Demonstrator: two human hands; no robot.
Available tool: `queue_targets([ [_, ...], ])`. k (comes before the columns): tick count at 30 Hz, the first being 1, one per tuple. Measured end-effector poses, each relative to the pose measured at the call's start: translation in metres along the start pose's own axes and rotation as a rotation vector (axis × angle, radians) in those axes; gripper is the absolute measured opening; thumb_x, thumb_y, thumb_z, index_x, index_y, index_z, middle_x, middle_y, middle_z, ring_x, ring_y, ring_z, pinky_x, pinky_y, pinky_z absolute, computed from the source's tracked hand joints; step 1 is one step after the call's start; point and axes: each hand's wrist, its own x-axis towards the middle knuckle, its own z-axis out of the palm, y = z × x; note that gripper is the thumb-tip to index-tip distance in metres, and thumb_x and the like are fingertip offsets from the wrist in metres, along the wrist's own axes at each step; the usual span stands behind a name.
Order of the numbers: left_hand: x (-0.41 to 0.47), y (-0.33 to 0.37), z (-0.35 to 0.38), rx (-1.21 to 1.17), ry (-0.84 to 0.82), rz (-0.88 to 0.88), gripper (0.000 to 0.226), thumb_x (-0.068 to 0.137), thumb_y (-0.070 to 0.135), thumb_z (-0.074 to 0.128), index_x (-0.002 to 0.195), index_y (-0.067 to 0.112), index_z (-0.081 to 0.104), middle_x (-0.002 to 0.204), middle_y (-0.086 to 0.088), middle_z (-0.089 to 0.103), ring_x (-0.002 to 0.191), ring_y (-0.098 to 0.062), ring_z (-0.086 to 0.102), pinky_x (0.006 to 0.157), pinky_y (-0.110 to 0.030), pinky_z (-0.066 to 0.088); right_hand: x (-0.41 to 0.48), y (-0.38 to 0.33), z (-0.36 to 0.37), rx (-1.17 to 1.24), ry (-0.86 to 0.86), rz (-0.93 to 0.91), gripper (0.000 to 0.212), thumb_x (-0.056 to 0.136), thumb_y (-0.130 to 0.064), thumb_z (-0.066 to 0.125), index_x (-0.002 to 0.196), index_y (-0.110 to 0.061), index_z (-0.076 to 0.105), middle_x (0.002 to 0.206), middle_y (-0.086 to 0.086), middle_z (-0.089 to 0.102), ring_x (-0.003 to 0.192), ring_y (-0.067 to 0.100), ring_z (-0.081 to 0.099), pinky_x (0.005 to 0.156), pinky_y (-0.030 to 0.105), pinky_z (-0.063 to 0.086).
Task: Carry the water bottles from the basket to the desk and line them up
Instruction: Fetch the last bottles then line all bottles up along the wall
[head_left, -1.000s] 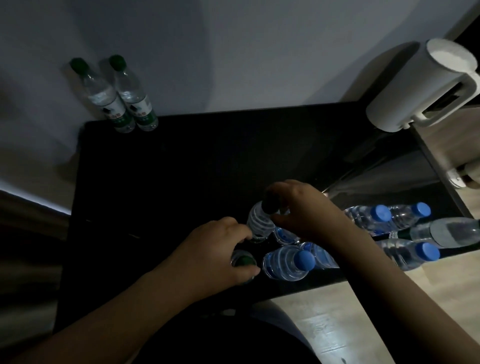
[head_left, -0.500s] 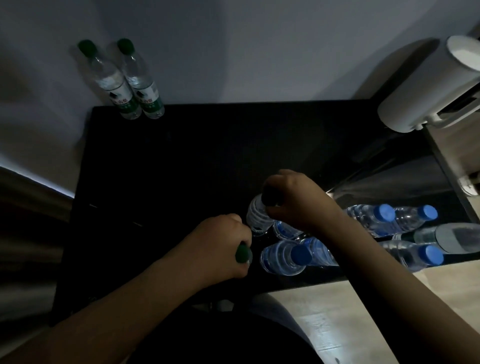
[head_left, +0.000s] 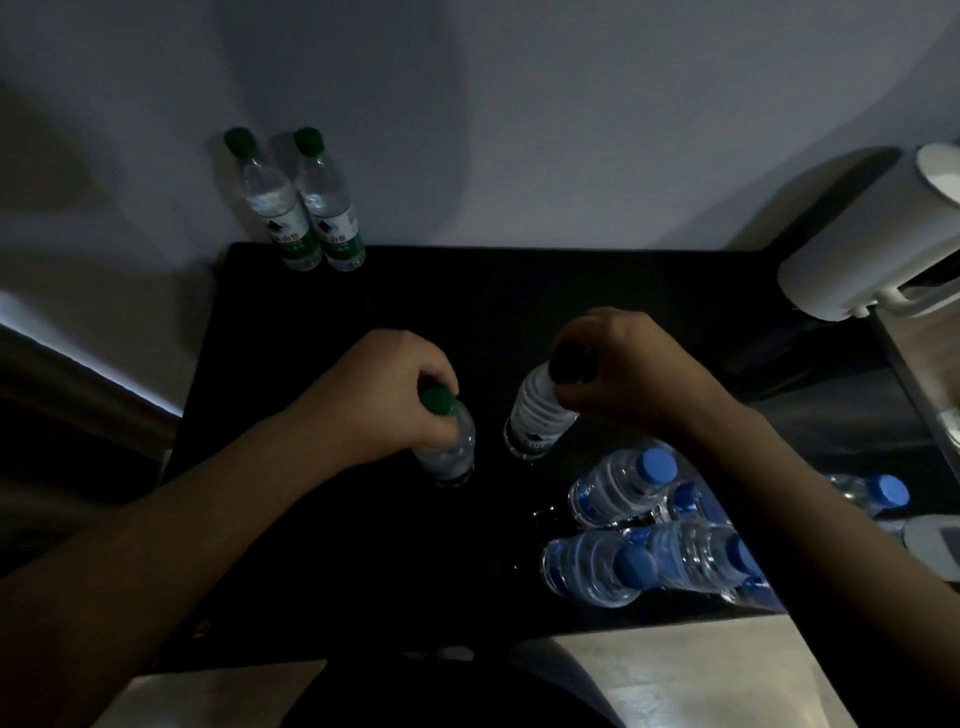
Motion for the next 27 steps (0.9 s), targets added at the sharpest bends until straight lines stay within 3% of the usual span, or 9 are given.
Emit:
queue_targets([
  [5, 0.032, -0.018, -0.038, -0.006, 0.141, 0.006, 0.017, 0.058, 0.019, 0.082, 0.073, 0.022, 0.074, 0.058, 0.021, 0.063, 0.058, 0.011, 0.058, 0.05, -0.003, 0.041, 0.04, -0.001, -0.01, -0.019, 0.015, -0.002, 0.031, 0.075, -0.024, 0.075, 0.104, -0.017, 0.066, 0.1, -0.002, 0.058, 0.083, 0.013, 0.058, 0.065, 0.019, 0.049],
  [10, 0.067, -0.034, -0.069, 0.035, 0.234, -0.03, 0.013, 0.063, 0.028, 0.081, 0.07, 0.021, 0.073, 0.066, 0.008, 0.069, 0.062, -0.002, 0.064, 0.055, -0.022, 0.05, 0.089, -0.004, -0.016, 0.002, 0.016, 0.028, 0.025, 0.073, -0.022, 0.077, 0.096, -0.02, 0.068, 0.089, -0.003, 0.062, 0.072, 0.004, 0.057, 0.056, 0.015, 0.044],
  [15, 0.107, -0.055, -0.088, 0.046, 0.273, -0.07, 0.015, 0.065, 0.025, 0.08, 0.069, 0.013, 0.073, 0.066, -0.002, 0.07, 0.063, -0.012, 0.066, 0.058, -0.03, 0.053, 0.132, -0.006, -0.019, -0.072, -0.008, -0.023, 0.024, 0.074, -0.021, 0.076, 0.097, -0.018, 0.068, 0.088, -0.002, 0.058, 0.077, 0.014, 0.057, 0.057, 0.016, 0.04],
  [21, 0.165, -0.079, -0.107, -0.013, 0.316, -0.149, 0.027, 0.063, 0.027, 0.079, 0.059, 0.003, 0.068, 0.05, -0.004, 0.065, 0.035, -0.003, 0.049, 0.032, -0.012, 0.032, 0.168, -0.001, -0.023, -0.094, 0.026, -0.083, 0.024, 0.071, -0.018, 0.076, 0.093, -0.013, 0.07, 0.088, 0.004, 0.062, 0.078, 0.02, 0.059, 0.062, 0.023, 0.045],
  [24, 0.192, -0.086, -0.114, -0.04, 0.354, -0.187, 0.026, 0.062, 0.026, 0.075, 0.055, 0.002, 0.067, 0.042, -0.002, 0.062, 0.031, -0.004, 0.046, 0.034, -0.014, 0.033, 0.182, 0.001, -0.023, -0.068, 0.026, -0.089, 0.021, 0.071, -0.016, 0.076, 0.091, -0.012, 0.071, 0.088, 0.005, 0.063, 0.078, 0.02, 0.06, 0.067, 0.031, 0.051],
  [27, 0.214, -0.092, -0.121, -0.048, 0.379, -0.241, 0.024, 0.063, 0.027, 0.073, 0.05, 0.008, 0.067, 0.034, 0.005, 0.056, 0.026, 0.001, 0.042, 0.033, -0.011, 0.033, 0.194, 0.004, -0.023, -0.028, 0.013, -0.057, 0.019, 0.072, -0.017, 0.075, 0.09, -0.014, 0.07, 0.088, 0.003, 0.062, 0.078, 0.019, 0.06, 0.067, 0.029, 0.051],
])
